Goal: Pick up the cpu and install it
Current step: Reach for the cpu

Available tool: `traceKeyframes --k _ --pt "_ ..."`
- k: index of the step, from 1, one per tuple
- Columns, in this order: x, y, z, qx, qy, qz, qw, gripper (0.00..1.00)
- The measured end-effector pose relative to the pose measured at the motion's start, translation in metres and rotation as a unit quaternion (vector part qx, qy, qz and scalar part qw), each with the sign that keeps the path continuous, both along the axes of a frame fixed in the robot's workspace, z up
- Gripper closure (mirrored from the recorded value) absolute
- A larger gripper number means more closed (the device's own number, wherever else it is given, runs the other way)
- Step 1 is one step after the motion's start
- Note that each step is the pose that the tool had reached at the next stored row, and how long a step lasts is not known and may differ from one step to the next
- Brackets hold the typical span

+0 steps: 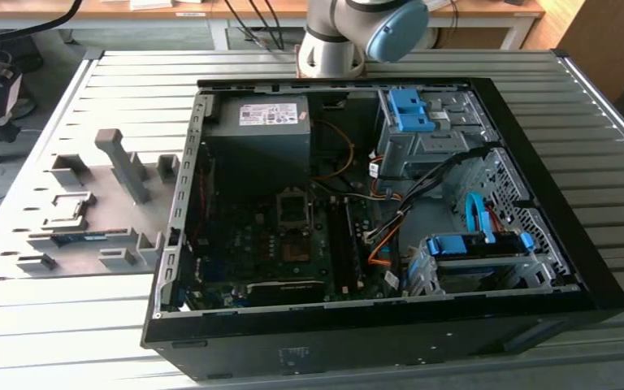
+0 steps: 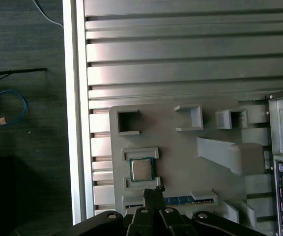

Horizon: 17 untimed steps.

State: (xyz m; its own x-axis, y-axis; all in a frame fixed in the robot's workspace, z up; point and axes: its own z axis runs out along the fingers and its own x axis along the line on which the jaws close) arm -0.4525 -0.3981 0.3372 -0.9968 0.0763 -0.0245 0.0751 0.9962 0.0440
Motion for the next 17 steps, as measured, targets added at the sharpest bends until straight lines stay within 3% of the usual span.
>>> traceKeyframes --k 13,17 --pt "-0.011 0.0000 -0.0073 0.0000 0.0000 0.000 1.0000 0.90" --pt "-0.011 0.0000 -0.0132 0.0000 0.0000 0.000 1.0000 0.90"
